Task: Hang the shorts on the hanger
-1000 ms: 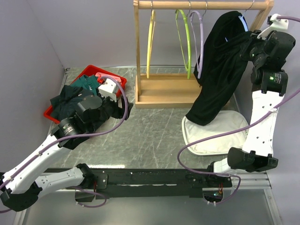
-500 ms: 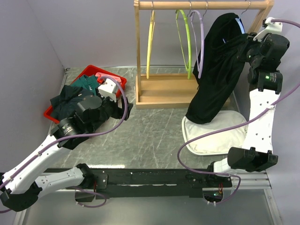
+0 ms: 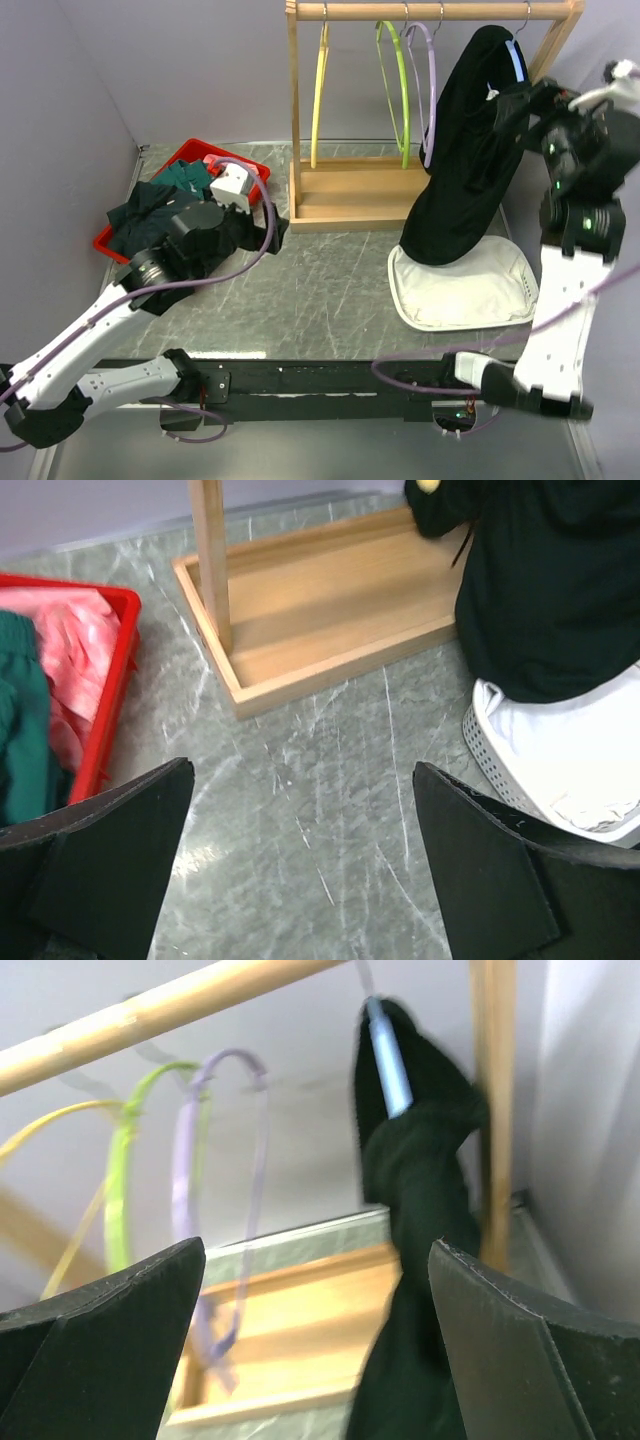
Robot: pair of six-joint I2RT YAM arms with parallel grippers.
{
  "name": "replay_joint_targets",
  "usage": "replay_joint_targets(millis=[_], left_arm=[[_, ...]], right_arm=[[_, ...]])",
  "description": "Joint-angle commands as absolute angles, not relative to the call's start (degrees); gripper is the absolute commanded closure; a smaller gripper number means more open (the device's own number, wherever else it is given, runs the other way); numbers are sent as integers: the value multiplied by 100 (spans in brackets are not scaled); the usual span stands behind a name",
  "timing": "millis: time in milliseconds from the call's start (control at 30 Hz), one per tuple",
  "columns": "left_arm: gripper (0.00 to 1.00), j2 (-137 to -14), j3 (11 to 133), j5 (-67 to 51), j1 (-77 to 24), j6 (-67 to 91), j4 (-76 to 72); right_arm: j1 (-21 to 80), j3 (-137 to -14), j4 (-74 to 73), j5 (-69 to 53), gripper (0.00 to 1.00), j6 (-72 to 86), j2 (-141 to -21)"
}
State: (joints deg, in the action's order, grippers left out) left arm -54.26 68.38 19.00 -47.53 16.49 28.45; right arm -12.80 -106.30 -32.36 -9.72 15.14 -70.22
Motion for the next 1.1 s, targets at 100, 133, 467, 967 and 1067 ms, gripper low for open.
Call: replay_joint_targets(millis=[100, 133, 467, 967, 1067], left_arm=[[4, -5888, 6900, 1556, -4605, 2372, 2786], [4, -5897, 6882, 1486, -4597, 2425, 2786], [4, -5924, 6355, 923, -4421, 2970, 2654], [4, -5231, 4272, 1397, -4403, 4341, 1565], [4, -5089, 4052, 1651, -4403, 4412, 1503]], right_arm=[[-871, -8835, -3191, -1240, 0, 2223, -5714], [-774, -8337, -3164, -1135, 0, 2258, -5443], [1027, -5144, -2288, -9, 0, 3189, -4009], [4763, -2997, -239, 1530, 0, 4237, -4473], [4816, -3032, -97, 1276, 0, 4105, -4816]])
